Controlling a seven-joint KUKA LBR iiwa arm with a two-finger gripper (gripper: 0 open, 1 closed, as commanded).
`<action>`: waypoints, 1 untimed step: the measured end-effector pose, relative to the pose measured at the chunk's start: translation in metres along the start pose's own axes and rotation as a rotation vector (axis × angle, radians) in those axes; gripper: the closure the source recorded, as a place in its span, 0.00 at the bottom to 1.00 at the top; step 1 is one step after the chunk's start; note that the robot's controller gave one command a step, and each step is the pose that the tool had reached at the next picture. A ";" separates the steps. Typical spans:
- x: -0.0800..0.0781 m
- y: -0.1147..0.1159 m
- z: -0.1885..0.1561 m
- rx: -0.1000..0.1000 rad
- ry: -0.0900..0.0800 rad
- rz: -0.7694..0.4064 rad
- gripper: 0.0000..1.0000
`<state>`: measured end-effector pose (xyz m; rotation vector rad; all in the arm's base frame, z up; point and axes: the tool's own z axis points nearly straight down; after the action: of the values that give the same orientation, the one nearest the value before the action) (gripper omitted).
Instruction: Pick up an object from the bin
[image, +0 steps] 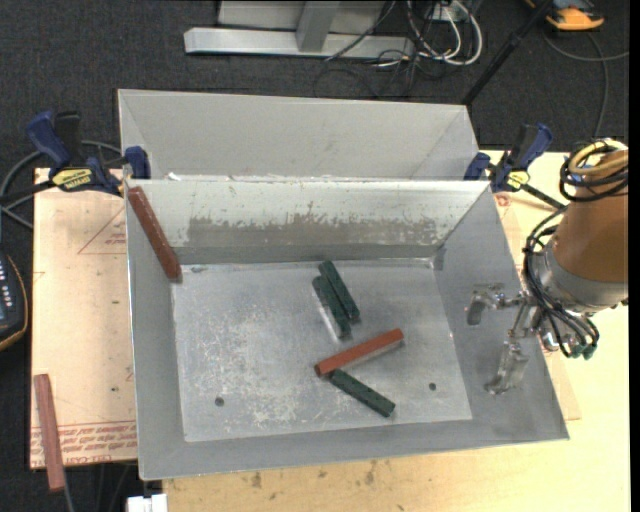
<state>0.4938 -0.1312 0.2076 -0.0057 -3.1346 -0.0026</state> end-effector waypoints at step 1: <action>-0.029 0.040 0.132 -0.001 -0.004 -0.156 0.00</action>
Offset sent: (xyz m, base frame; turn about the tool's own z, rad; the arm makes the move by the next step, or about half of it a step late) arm 0.0282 0.0378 -0.1287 -0.1557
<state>0.5216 -0.0912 0.0751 0.2385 -3.1297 -0.0050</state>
